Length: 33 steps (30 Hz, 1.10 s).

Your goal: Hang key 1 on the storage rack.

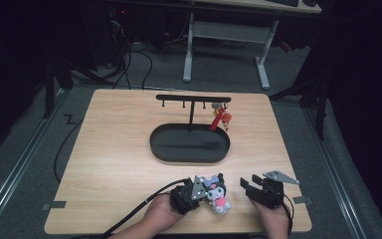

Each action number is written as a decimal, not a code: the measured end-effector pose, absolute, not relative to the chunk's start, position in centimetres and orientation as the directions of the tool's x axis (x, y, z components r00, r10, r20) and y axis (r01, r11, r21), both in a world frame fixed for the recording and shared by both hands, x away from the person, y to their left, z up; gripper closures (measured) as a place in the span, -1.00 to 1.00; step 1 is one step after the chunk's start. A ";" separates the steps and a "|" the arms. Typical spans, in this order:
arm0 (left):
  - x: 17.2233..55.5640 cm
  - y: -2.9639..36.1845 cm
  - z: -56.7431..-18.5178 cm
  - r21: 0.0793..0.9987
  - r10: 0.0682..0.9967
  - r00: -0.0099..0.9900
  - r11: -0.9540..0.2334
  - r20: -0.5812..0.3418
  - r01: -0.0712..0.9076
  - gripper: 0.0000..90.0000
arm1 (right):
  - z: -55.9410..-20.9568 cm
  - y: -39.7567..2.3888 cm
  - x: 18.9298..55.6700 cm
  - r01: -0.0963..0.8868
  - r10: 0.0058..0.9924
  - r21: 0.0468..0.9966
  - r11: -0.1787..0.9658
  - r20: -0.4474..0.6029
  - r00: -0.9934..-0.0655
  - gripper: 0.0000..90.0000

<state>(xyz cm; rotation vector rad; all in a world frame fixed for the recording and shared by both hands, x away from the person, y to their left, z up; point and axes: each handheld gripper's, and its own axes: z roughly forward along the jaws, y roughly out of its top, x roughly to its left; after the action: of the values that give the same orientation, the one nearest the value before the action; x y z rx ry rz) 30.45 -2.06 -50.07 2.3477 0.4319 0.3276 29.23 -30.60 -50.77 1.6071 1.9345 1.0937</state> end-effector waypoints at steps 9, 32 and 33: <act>30.9 10.5 -48.0 0.776 0.575 0.816 -0.544 0.068 0.319 0.17 | -50.9 -30.8 28.9 0.639 0.952 0.768 0.044 0.163 -0.260 -0.02; 33.4 19.1 -51.3 0.800 0.717 0.694 -0.452 0.063 0.394 -0.19 | -51.7 -30.2 29.0 0.681 0.967 0.728 0.084 0.105 -0.231 0.00; 33.4 19.0 -51.3 0.800 0.714 0.696 -0.455 0.066 0.390 -0.19 | -51.7 -30.1 29.0 0.683 0.967 0.725 0.085 0.105 -0.231 0.00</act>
<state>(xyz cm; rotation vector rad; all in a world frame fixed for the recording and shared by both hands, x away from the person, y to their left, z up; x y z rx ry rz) 33.42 19.02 -51.33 2.0949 0.8425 0.5097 28.96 -30.15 -51.74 1.6259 1.9662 0.9495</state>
